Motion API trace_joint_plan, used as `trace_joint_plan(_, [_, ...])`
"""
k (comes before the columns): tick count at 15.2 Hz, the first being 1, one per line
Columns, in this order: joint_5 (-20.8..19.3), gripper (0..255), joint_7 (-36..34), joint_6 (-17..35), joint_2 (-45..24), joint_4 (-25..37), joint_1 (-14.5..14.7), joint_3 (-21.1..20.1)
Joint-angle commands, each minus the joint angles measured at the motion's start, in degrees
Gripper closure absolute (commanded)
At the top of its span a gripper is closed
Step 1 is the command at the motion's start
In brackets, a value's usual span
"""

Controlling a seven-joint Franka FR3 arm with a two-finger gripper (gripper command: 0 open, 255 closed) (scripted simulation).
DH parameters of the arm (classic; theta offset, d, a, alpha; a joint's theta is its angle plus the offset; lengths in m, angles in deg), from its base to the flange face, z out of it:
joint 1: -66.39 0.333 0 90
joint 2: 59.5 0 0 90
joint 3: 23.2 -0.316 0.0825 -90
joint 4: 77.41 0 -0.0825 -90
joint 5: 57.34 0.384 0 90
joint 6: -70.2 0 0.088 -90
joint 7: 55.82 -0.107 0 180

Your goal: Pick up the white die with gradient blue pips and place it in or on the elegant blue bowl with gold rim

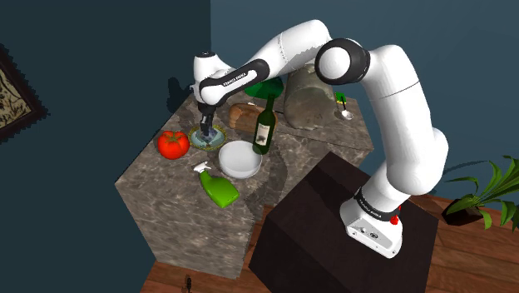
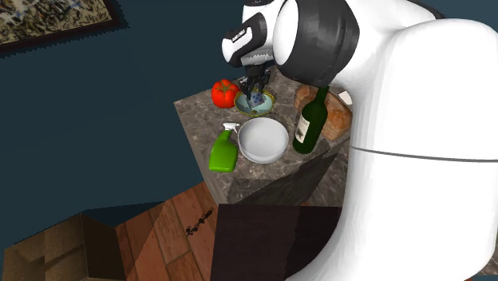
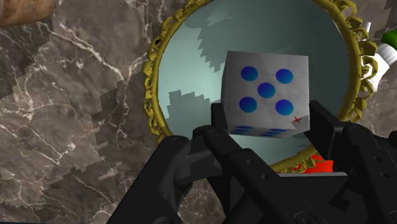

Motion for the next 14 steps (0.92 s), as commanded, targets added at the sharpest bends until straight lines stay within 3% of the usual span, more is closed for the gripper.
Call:
trace_joint_plan(1, [0.0, 255, 0.0, 0.0, 0.0, 0.0, 0.0, 0.0])
trace_joint_plan(2, [0.0, 0, 0.0, 0.0, 0.0, 0.0, 0.0, 0.0])
trace_joint_plan(7, [0.0, 0, 0.0, 0.0, 0.0, 0.0, 0.0, 0.0])
trace_joint_plan(11, [1.1, 0, 0.6, -4.3, 4.6, -0.2, -0.6, -1.0])
trace_joint_plan(14, [1.1, 0, 0.6, -4.3, 4.6, -0.2, -0.6, -1.0])
